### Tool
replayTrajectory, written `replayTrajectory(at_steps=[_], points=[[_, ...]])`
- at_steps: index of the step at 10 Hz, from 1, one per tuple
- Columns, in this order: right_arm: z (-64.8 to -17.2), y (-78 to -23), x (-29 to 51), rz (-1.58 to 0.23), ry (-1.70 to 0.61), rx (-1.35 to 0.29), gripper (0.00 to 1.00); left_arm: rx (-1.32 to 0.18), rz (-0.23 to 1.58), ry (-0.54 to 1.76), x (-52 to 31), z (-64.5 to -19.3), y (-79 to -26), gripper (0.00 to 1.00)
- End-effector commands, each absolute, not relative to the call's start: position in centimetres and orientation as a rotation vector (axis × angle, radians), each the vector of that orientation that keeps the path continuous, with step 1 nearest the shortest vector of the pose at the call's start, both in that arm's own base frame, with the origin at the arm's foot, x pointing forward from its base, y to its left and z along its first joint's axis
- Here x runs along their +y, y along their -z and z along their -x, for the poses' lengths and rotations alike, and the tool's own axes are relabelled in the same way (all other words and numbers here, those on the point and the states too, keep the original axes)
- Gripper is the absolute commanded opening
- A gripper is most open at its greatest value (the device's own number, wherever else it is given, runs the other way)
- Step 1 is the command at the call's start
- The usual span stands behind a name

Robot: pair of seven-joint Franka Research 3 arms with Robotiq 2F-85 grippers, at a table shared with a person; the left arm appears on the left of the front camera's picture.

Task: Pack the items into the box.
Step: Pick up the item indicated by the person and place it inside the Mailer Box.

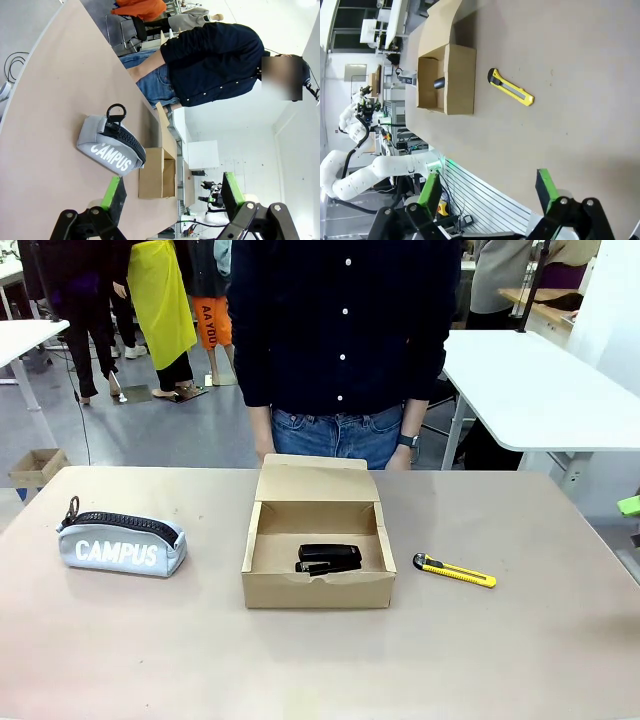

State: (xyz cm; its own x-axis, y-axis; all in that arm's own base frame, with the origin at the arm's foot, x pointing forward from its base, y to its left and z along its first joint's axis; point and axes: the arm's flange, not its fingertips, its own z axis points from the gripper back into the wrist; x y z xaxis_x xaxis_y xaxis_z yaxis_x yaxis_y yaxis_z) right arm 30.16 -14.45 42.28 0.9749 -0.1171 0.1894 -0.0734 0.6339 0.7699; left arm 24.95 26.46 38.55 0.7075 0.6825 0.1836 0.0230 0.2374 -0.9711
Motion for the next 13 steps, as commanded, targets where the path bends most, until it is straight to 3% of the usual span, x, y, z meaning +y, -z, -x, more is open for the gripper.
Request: replayTrajectory(at_steps=[1,13], points=[[-29.68,-42.26,-14.86,-0.885,0.01,-0.226,1.0,-0.713,1.279,-0.491,26.15,-24.87,-38.52,1.0],[-29.68,-42.26,-14.86,-0.885,0.01,-0.226,1.0,-0.713,1.279,-0.491,26.15,-24.87,-38.52,1.0]])
